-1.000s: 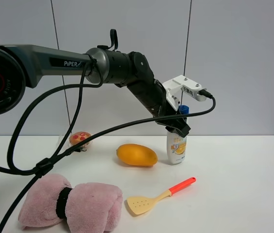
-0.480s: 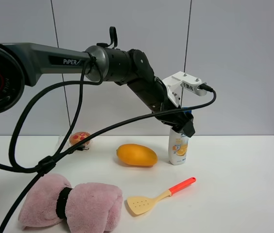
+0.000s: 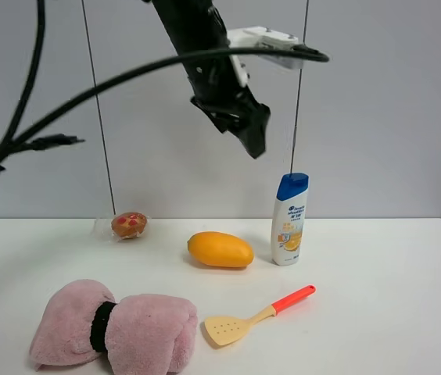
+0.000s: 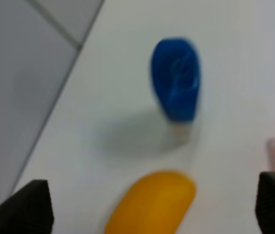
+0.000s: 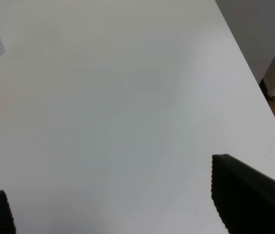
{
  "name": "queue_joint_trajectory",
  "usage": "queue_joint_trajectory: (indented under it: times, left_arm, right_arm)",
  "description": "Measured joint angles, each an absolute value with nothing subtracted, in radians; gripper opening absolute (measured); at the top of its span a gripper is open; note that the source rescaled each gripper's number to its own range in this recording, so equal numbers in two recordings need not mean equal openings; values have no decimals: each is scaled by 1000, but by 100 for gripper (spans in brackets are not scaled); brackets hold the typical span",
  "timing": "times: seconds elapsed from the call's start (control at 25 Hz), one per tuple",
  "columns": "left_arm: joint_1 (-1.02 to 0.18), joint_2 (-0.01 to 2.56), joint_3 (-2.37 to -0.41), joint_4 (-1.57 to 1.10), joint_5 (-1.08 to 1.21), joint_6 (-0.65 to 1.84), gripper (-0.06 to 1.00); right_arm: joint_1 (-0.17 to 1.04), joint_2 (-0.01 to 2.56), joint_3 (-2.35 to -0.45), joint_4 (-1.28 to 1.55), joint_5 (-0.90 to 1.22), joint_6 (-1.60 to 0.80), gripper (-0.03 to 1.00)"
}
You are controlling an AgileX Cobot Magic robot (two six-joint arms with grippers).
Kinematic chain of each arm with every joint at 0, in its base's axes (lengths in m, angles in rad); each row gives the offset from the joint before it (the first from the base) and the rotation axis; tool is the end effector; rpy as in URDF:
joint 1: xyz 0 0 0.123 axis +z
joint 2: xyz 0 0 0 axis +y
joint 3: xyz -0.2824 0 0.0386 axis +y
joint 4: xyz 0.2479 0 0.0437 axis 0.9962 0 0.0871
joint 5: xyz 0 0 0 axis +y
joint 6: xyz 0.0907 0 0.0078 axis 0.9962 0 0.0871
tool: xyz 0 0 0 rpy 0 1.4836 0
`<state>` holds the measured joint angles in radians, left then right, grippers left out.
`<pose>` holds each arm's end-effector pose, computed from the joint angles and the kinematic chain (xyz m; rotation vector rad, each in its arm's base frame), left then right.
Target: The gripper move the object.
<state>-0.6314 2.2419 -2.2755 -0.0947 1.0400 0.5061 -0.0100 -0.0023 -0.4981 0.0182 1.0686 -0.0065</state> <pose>0.4050 -0.3054 0.3000 1.3207 2.1133 -0.1745 -0.0053 0.0015 0.2760 0.0027 2.0517 0.0116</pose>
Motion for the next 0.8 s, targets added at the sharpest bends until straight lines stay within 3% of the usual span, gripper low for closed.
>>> queue_joint_trajectory:
  times: [0.28, 0.8]
  left_arm:
    - [-518, 2031, -2152, 65, 1203, 345, 72]
    - [-87, 1201, -1438, 91, 1184, 215, 72]
  right_arm:
    - [-10, -2, -498, 18, 1069, -7, 100]
    - [-10, -2, -498, 18, 1069, -7, 100]
